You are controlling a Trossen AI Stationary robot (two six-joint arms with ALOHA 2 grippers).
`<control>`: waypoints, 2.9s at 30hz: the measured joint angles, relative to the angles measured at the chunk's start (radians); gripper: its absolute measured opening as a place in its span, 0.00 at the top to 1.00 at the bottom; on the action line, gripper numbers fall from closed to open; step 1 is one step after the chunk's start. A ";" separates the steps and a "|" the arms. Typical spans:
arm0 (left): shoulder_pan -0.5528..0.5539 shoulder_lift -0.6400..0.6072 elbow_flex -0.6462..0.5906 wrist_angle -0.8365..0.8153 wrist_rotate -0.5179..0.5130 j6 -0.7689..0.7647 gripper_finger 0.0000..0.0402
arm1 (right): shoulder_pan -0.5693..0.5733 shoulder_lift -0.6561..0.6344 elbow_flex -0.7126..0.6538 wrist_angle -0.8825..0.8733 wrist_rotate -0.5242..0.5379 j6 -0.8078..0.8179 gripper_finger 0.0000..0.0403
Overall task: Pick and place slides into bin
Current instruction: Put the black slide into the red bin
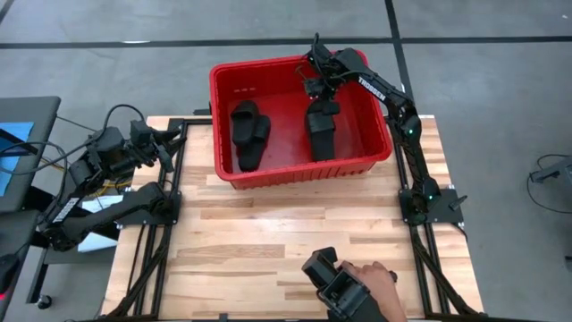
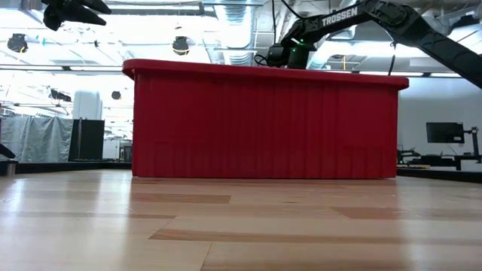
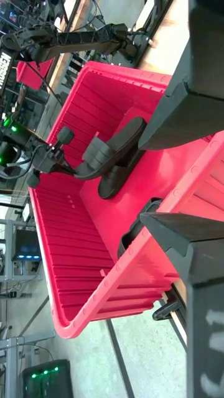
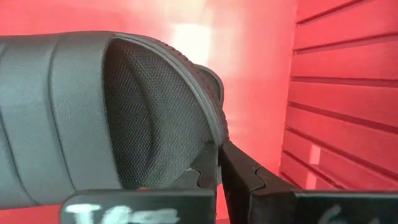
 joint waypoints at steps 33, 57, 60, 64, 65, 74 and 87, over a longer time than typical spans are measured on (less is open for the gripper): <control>0.000 0.000 0.000 -0.019 0.000 0.008 0.59 | 0.003 -0.002 -0.148 0.140 0.040 0.027 0.80; 0.000 0.000 0.000 -0.023 -0.001 0.013 0.59 | 0.021 -0.002 -0.132 0.142 0.090 0.035 0.55; 0.000 0.000 0.000 -0.023 -0.001 0.013 0.59 | 0.024 -0.002 -0.108 0.139 0.089 0.035 0.54; 0.000 0.000 0.000 -0.023 -0.001 0.013 0.59 | 0.026 -0.002 -0.072 0.134 0.078 0.039 0.54; 0.000 0.000 0.000 -0.023 -0.001 0.013 0.59 | 0.026 -0.002 -0.066 0.134 0.077 0.043 0.55; 0.000 0.000 0.000 -0.047 -0.001 0.013 0.59 | 0.025 -0.002 -0.056 0.110 0.075 0.055 0.55; 0.000 0.000 0.000 -0.047 0.000 0.014 0.59 | 0.043 -0.002 -0.056 0.092 0.074 0.080 0.51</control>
